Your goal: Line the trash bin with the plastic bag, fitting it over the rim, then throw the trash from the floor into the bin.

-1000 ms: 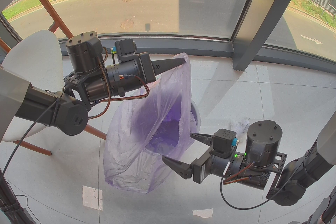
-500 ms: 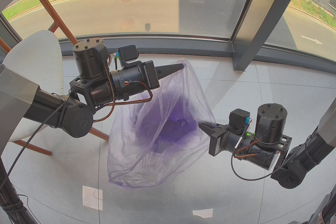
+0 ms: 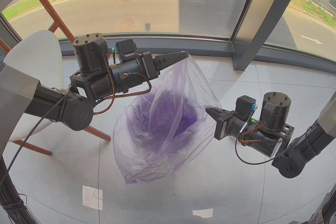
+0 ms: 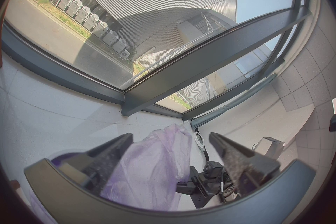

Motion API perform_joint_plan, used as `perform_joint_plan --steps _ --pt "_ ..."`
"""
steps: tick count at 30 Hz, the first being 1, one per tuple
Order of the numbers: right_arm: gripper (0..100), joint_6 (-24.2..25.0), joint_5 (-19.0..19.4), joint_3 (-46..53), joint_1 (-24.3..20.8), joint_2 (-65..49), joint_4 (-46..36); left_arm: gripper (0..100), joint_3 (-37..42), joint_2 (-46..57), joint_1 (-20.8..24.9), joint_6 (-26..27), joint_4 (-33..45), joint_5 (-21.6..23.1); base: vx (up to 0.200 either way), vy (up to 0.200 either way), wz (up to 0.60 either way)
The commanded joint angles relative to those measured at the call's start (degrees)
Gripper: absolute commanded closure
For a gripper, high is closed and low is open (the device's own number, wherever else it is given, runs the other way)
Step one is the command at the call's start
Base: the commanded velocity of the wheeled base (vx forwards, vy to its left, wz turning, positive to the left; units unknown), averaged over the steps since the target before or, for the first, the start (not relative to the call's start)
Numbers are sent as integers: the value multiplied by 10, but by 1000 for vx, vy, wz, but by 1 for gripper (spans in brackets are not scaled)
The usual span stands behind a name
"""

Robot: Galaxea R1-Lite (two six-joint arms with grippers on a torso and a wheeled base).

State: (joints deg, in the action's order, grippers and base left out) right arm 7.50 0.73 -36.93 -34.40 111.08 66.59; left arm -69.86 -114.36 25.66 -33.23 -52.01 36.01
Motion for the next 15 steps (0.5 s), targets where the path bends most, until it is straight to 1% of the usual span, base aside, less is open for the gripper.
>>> perform_joint_plan --steps 1,2,4,6,7,8,10,11,12,13,15 --pt "100 0 0 -7 7 13 0 0 2 63 -11 -15 38 0 0 0 0" --pt "100 -1 0 -5 7 15 0 0 16 95 -11 -12 80 -2 0 0 0" --pt "100 -1 -3 -5 7 19 0 0 49 139 -11 -4 124 -3 0 0 0" --pt "100 -1 -6 -7 7 21 0 0 84 193 -10 19 172 -8 0 0 0" --pt "100 -1 -6 -8 7 21 0 0 89 200 -9 22 179 -9 0 0 0" --pt "100 -1 -7 -8 7 26 0 0 111 226 -7 56 236 -17 0 0 0" --pt "100 -1 -7 -8 7 28 0 0 126 237 -2 113 305 -42 0 0 0" --pt "100 0 -7 -8 7 28 0 0 127 237 -2 116 310 -45 0 0 0" --pt "100 1 -8 -7 7 29 0 0 139 239 7 165 359 -78 0 0 0" --pt "100 1 -8 -7 9 29 0 0 142 238 17 177 373 -95 0 0 0" --pt "100 -1 -8 -6 11 31 0 0 142 234 40 184 380 -113 0 0 0"
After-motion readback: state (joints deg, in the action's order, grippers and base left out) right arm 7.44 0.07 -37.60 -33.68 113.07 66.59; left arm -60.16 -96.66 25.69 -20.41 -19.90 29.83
